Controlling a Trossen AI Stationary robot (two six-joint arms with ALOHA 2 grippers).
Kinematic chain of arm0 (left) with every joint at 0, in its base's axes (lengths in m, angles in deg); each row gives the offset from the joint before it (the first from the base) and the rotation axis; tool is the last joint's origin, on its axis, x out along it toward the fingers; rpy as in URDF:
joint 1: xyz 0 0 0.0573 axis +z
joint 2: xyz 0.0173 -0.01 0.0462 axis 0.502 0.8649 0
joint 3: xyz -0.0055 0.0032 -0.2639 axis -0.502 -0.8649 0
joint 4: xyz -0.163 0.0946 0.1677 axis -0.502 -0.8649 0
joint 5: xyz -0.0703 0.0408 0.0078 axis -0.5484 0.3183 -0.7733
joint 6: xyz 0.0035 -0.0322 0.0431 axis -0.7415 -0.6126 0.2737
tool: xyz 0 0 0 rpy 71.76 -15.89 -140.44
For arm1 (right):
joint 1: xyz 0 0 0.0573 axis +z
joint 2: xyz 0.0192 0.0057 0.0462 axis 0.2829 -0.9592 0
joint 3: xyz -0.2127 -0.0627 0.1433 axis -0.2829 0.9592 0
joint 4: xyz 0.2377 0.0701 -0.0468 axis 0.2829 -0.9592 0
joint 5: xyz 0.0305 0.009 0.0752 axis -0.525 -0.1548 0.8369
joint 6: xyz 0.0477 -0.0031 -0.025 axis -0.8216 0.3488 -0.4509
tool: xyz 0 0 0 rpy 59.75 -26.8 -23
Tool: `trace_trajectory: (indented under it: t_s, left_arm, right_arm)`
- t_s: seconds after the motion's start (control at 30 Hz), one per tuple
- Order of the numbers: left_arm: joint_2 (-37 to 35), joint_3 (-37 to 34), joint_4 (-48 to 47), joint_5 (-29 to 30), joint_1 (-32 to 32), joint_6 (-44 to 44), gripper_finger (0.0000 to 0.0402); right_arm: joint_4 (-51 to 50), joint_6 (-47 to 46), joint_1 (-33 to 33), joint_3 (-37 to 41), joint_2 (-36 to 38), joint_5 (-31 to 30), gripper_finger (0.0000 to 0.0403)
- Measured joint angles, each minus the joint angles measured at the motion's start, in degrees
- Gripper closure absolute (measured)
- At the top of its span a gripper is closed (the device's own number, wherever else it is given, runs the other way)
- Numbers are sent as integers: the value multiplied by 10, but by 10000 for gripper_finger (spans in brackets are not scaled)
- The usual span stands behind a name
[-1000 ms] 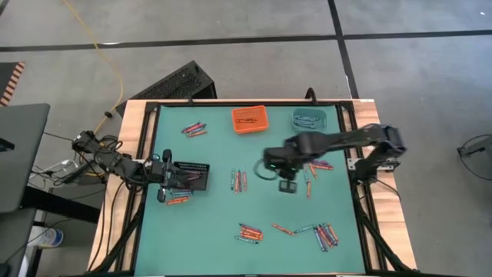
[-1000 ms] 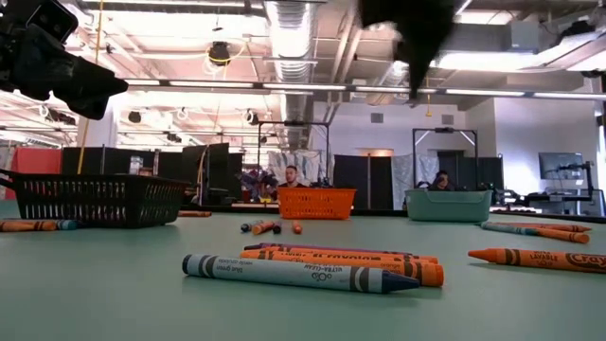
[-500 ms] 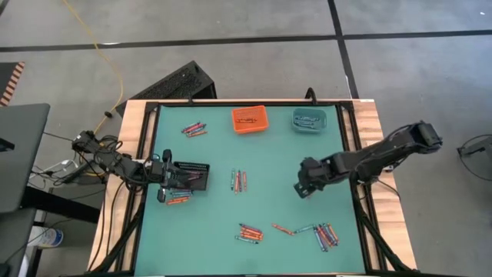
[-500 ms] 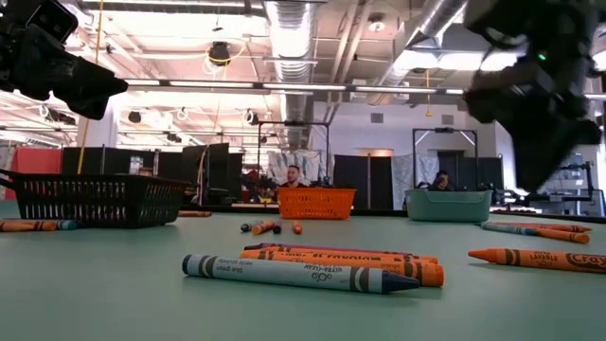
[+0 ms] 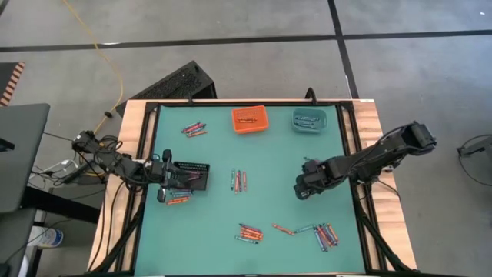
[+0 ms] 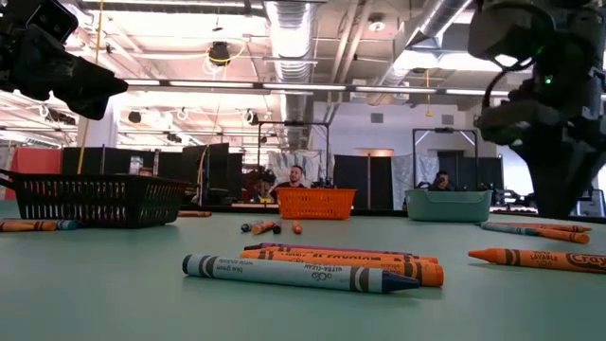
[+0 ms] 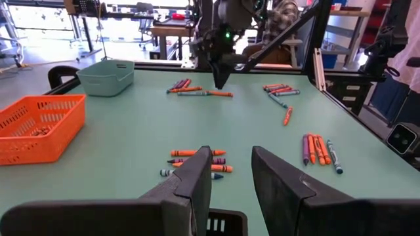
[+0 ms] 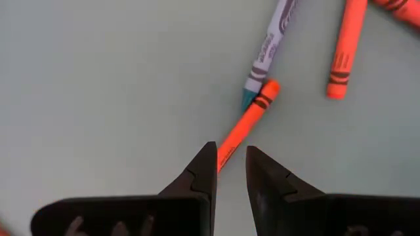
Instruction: Sort crayons
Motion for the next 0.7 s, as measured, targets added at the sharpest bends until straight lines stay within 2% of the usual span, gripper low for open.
trace_trajectory:
  t_s: [0.43, 0.7]
  left_arm:
    - [0, 0, 0, 0, 0, 0, 304]
    - [0, 0, 0, 0, 0, 0, 304]
  right_arm:
    - [8, -3, 3, -3, -81, 13, 328]
    - [7, 16, -7, -7, -69, 1, 370]
